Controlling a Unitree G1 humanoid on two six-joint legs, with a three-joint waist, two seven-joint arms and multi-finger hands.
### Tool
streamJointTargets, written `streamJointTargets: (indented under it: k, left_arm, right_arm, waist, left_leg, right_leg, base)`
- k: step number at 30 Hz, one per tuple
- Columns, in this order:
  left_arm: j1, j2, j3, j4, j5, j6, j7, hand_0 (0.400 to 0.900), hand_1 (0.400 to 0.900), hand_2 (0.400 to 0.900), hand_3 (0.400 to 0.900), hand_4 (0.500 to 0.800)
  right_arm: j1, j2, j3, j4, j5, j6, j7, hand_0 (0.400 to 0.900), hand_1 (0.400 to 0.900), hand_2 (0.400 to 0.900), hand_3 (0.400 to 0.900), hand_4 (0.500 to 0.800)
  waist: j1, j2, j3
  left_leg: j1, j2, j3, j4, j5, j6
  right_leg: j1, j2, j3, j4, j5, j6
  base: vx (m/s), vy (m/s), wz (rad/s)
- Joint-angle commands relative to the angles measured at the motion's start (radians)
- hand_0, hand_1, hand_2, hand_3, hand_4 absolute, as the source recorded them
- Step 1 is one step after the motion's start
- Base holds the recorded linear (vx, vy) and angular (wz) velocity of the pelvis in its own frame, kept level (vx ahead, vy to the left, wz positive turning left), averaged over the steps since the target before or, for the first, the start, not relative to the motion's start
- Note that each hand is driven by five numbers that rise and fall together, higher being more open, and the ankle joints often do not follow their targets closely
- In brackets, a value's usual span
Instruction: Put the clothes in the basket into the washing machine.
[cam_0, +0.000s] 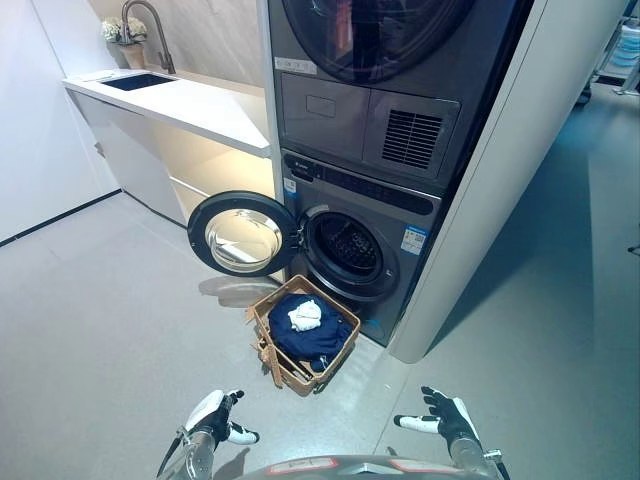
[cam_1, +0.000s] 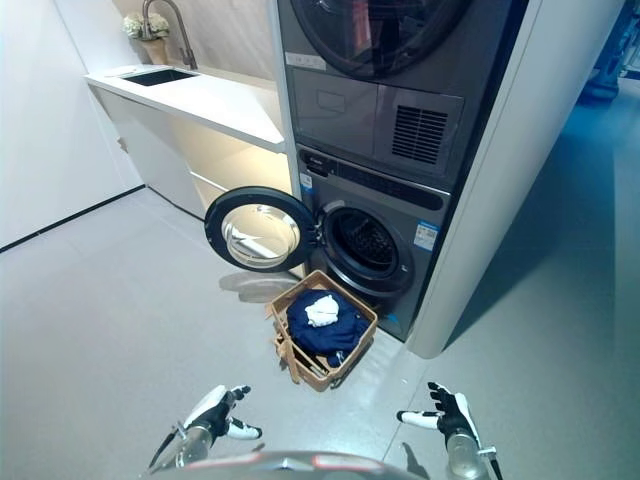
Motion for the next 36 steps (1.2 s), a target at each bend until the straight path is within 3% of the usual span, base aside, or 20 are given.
streamJointTargets:
  k: [1, 26, 30, 36]
  left_arm:
    - [-0.049, 0.023, 0.033, -0.002, 0.03, -0.024, 0.029, 0.9, 0.9, 0.9, 0.9, 0.8]
    - [-0.066, 0.005, 0.03, 0.022, 0.019, -0.019, 0.043, 0.9, 0.9, 0.9, 0.9, 0.8]
    - [-0.076, 0.002, 0.026, 0.025, 0.01, -0.014, 0.038, 0.9, 0.9, 0.9, 0.9, 0.8]
    - [-0.104, -0.004, 0.039, 0.065, -0.018, -0.001, 0.036, 0.9, 0.9, 0.9, 0.9, 0.8]
  right_arm:
    - [-0.03, -0.022, 0.02, -0.043, -0.006, -0.049, -0.019, 0.9, 0.9, 0.9, 0.9, 0.8]
    - [-0.039, -0.023, 0.023, -0.019, -0.01, -0.05, -0.027, 0.9, 0.9, 0.9, 0.9, 0.8]
    - [-0.035, -0.034, 0.015, -0.031, -0.01, -0.044, -0.029, 0.9, 0.9, 0.9, 0.9, 0.8]
    - [-0.011, -0.061, 0.001, -0.03, 0.011, -0.052, -0.032, 0.9, 0.9, 0.9, 0.9, 0.8]
  waist:
    - [0.003, -0.04, -0.041]
    - [-0.005, -0.028, -0.034]
    - [-0.014, -0.024, -0.021]
    - [-0.009, -0.06, -0.007]
  left_leg:
    - [-0.058, -0.029, -0.009, 0.091, -0.08, -0.003]
    - [-0.058, -0.028, -0.009, 0.1, -0.083, -0.003]
    - [-0.062, -0.021, -0.015, 0.115, -0.082, -0.005]
    - [-0.127, 0.018, -0.05, 0.294, -0.106, -0.039]
  right_leg:
    - [-0.03, -0.029, 0.004, -0.048, 0.111, 0.07]
    - [-0.044, -0.028, 0.024, -0.007, 0.093, 0.066]
    - [-0.072, -0.021, 0.03, 0.066, 0.063, 0.052]
    - [-0.063, 0.043, 0.048, 0.084, 0.023, 0.001]
  base:
    - [0.01, -0.002, -0.07]
    - [0.0, -0.007, -0.01]
    - [0.02, -0.069, 0.08]
    - [0.08, -0.207, 0.04]
